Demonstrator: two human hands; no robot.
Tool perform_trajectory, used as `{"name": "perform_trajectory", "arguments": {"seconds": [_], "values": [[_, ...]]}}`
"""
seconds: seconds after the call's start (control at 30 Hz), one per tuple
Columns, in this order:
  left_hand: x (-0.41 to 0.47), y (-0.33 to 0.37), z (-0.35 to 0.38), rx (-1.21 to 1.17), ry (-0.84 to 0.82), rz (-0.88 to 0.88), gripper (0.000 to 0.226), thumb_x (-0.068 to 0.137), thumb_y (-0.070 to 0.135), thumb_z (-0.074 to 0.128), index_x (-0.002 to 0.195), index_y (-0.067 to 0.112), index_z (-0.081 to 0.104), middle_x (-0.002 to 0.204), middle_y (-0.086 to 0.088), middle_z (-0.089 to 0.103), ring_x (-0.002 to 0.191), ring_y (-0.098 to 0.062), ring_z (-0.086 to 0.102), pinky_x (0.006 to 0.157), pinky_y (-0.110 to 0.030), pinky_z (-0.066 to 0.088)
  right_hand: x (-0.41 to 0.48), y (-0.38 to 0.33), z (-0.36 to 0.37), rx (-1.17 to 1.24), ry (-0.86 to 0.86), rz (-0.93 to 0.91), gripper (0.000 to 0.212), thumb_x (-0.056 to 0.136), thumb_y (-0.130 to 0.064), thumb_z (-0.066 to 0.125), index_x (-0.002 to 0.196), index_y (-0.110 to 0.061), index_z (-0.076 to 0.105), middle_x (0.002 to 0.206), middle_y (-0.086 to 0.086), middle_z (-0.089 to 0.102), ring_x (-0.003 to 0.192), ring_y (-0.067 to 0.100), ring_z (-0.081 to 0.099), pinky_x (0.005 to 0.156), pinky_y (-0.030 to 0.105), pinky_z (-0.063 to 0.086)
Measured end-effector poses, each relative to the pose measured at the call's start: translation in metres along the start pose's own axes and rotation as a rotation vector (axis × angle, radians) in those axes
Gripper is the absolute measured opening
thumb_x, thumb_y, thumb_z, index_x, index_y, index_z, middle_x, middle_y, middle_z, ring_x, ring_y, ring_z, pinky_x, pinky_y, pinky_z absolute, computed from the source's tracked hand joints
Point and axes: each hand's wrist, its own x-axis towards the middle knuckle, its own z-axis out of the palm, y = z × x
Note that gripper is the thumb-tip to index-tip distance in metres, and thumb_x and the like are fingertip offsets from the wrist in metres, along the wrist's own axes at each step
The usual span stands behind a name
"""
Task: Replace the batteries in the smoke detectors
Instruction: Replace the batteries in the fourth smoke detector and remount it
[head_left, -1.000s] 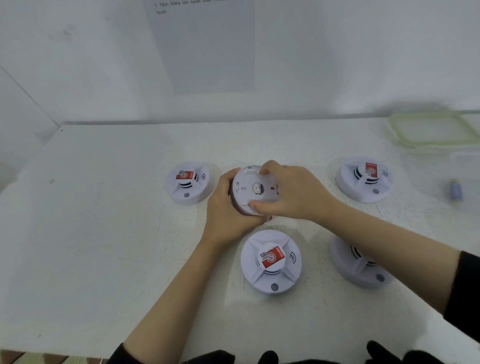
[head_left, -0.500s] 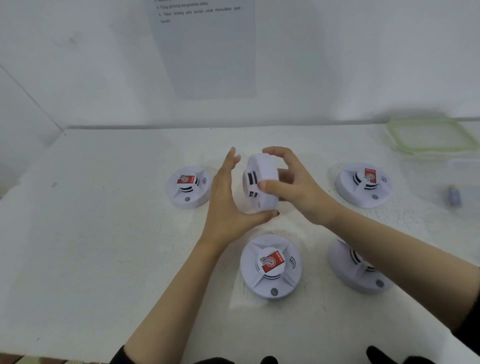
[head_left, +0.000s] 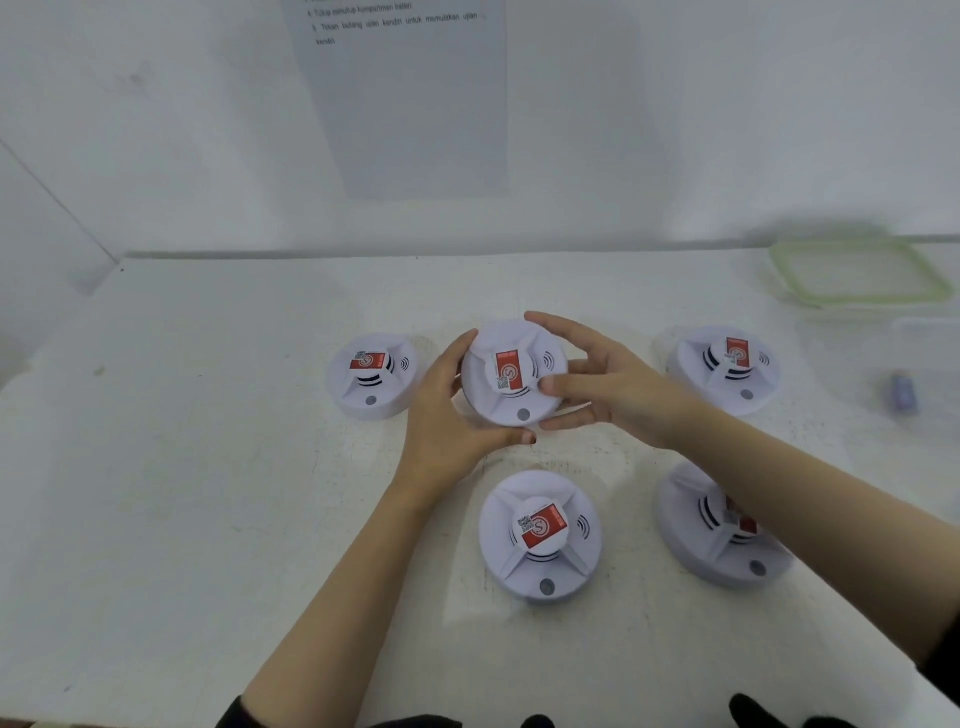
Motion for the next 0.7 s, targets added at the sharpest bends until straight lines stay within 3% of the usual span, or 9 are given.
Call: {"name": "perform_trajectory", "arguments": {"seconds": [0.1, 0.2, 0.37, 0.5, 0.7], "values": [[0.000, -0.005, 0.001, 0.030, 0.019, -0.013, 0.104, 0.048, 0.029, 0.096, 0.138, 0.019, 0.045, 0.131, 0.007, 0.058, 0.122, -0.008, 0.053, 0.100, -0.039, 0.049, 0.003, 0.005, 0.002, -0.080, 0.012, -0.001, 0.081, 0.077, 0.002, 0.071, 0.139, -0.037, 0.038, 0.116, 0.008, 0.065, 0.103, 0.021, 0.066, 0.080, 0.037, 0.057], [0.001, -0.007, 0.002, 0.031, 0.012, -0.008, 0.099, 0.050, 0.027, 0.096, 0.136, 0.020, 0.047, 0.128, 0.006, 0.060, 0.120, -0.010, 0.056, 0.097, -0.039, 0.051, 0.006, 0.009, 0.005, -0.127, 0.054, -0.023, 0.082, 0.075, 0.005, 0.073, 0.138, -0.034, 0.039, 0.114, 0.005, 0.064, 0.100, 0.017, 0.065, 0.079, 0.036, 0.058], [0.001, -0.003, 0.003, 0.007, -0.003, 0.017, 0.089, 0.053, 0.020, 0.095, 0.131, 0.017, 0.052, 0.121, 0.006, 0.064, 0.114, -0.006, 0.059, 0.090, -0.025, 0.053, 0.010, 0.016, 0.007, -0.142, 0.077, -0.061, 0.080, 0.074, 0.008, 0.073, 0.137, -0.030, 0.041, 0.120, 0.003, 0.063, 0.107, 0.017, 0.062, 0.082, 0.039, 0.057], [0.000, 0.002, 0.004, -0.009, 0.004, 0.034, 0.079, 0.054, 0.013, 0.094, 0.124, 0.017, 0.057, 0.113, 0.008, 0.066, 0.108, -0.001, 0.060, 0.081, -0.013, 0.049, 0.012, 0.019, 0.008, -0.183, 0.091, -0.102, 0.079, 0.074, 0.008, 0.073, 0.138, -0.026, 0.040, 0.122, 0.003, 0.061, 0.107, 0.013, 0.061, 0.081, 0.032, 0.056], [-0.001, 0.005, 0.002, -0.038, -0.005, 0.045, 0.075, 0.054, 0.007, 0.093, 0.120, 0.018, 0.059, 0.109, 0.009, 0.068, 0.104, -0.004, 0.063, 0.080, -0.015, 0.051, 0.013, 0.023, 0.005, -0.238, 0.073, -0.119, 0.080, 0.073, -0.003, 0.077, 0.140, -0.024, 0.038, 0.126, 0.002, 0.059, 0.114, 0.016, 0.057, 0.093, 0.034, 0.051]]}}
